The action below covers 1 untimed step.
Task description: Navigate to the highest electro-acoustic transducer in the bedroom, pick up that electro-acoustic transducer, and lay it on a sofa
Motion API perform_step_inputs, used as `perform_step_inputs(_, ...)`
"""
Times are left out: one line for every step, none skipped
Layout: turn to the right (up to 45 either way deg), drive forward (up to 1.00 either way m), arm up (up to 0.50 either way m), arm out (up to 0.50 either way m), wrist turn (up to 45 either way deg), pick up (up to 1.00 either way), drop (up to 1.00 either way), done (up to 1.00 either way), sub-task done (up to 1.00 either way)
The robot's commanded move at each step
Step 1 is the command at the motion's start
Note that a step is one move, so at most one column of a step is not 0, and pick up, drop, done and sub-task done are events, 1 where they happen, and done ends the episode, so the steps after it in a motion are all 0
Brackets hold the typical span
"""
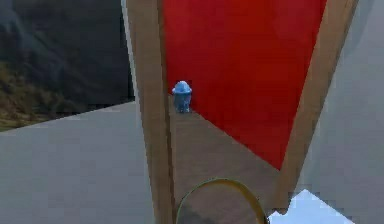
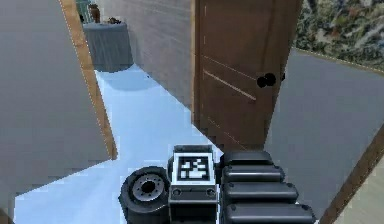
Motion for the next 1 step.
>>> perform_step_inputs(39.0,0.0,0.0,0.0,0.0,0.0,0.0,0.0,0.0)
